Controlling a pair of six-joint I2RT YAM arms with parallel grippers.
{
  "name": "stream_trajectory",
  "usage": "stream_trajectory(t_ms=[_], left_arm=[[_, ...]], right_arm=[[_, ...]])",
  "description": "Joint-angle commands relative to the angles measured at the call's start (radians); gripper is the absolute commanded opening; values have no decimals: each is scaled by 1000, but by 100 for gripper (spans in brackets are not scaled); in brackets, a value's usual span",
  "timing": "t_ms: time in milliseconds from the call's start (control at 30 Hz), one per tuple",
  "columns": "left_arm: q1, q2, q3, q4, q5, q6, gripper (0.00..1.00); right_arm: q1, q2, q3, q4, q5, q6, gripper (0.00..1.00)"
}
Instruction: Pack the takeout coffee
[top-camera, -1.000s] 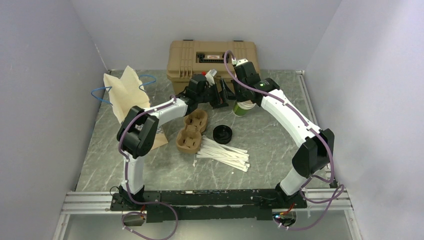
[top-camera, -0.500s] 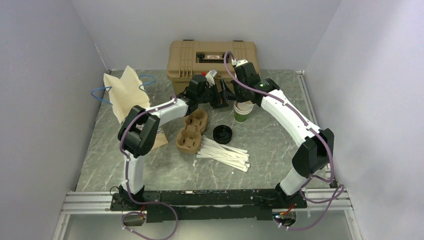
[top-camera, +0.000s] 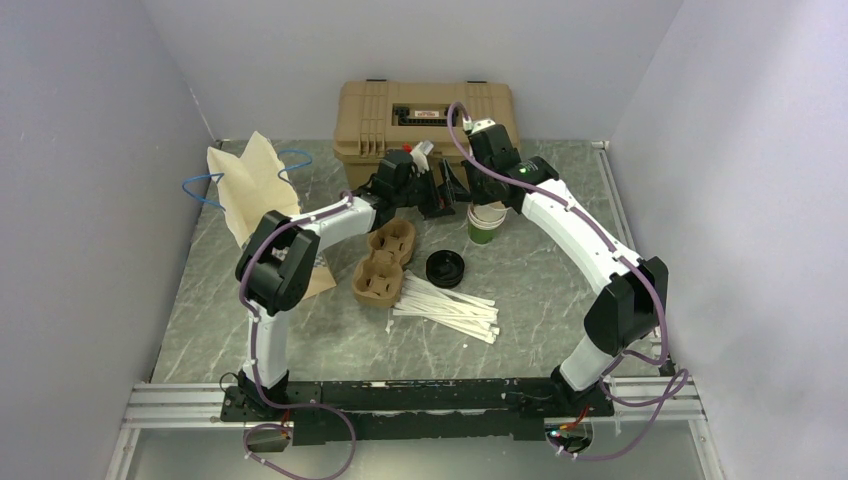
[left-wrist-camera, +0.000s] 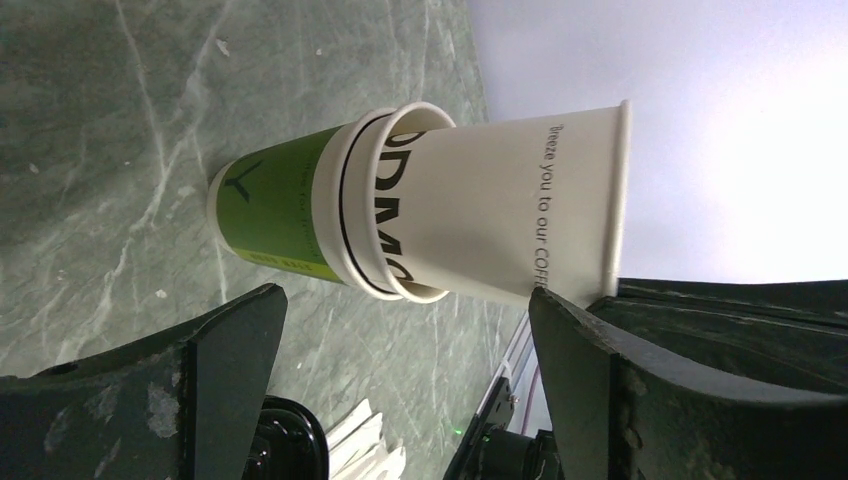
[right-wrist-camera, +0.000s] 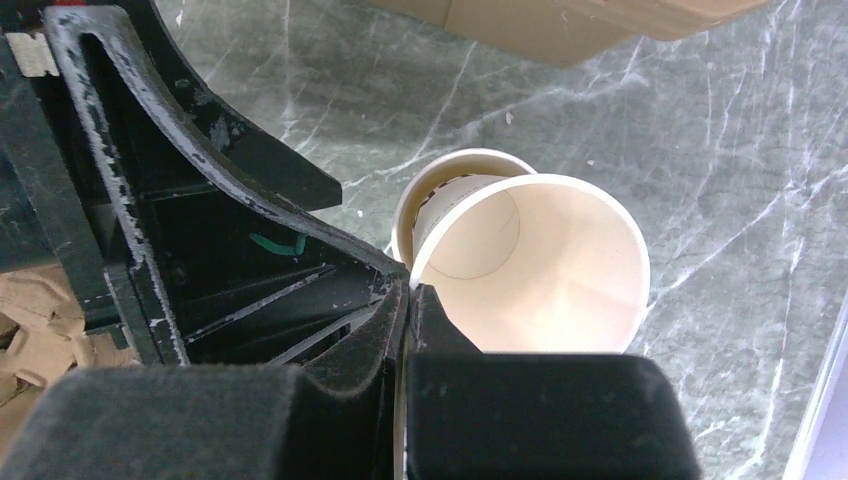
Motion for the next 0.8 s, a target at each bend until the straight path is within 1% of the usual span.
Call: stream_trajectory(t_ms=[0,267,433,600,767], left_arm=[[5,-65,24,-28,-17,60,97],[4,-132,24,-111,-40,135,98],[6,-178,60,-204,-53,213,98],[10,-240,97,-351,-75,301,98],[12,-334,128,-545,-156,402,98]], right_arm=[[2,-46,59,13,40,-12,0],[5,-83,105,-17,58,-11,0],[21,-125,125,-28,58,-8,0],[55,-167,145,-44,62,0,0],[112,-216,131,-46,50,12,0]])
